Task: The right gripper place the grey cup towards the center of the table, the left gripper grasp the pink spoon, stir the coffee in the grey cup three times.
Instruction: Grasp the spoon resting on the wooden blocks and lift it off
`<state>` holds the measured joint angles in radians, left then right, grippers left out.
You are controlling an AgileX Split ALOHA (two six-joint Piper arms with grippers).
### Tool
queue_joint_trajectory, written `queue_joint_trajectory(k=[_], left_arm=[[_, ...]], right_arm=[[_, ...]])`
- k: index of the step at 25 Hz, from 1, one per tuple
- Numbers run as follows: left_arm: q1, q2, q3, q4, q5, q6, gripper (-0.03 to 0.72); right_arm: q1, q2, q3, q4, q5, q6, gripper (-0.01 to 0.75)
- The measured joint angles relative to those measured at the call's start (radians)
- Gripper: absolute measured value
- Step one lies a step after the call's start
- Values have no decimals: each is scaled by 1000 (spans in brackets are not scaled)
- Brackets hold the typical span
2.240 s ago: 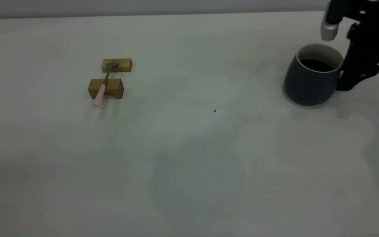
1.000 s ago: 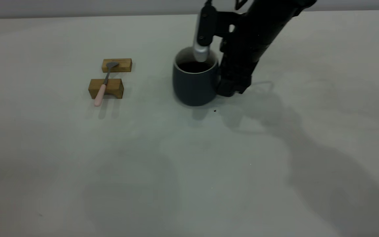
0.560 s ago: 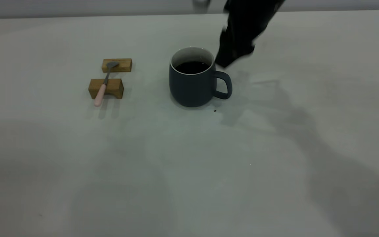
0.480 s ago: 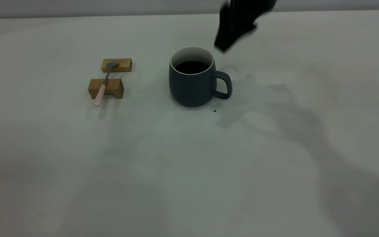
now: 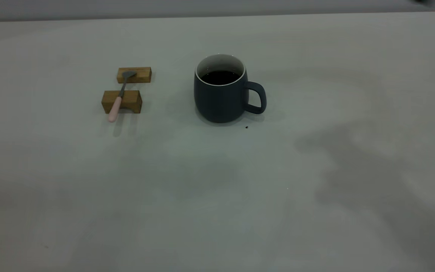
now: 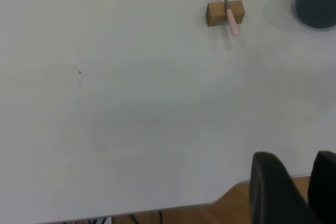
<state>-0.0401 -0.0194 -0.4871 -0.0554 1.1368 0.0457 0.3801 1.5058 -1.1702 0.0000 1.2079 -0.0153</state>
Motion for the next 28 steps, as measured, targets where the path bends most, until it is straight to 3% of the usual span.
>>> queue_joint_trajectory(k=[3,6,9,13,19,28], left_arm=[[0,0,0,0,0,0,244],[0,0,0,0,0,-1,244],[0,0,0,0,0,-1,244],[0,0,0,0,0,-1,244],[0,0,0,0,0,-1,244],[0,0,0,0,0,-1,244]], right_arm=[[-18,-188,188,-53,8,76,547],[-83,-357,354,-58,11,117,544],[-145,-512,474,-77,11,127,543],[-168,-710,596,-89,7,145,543],[-173,-968,684,-90,-93,177,543],[-243,-1351,700,-91,-86,185,543]])
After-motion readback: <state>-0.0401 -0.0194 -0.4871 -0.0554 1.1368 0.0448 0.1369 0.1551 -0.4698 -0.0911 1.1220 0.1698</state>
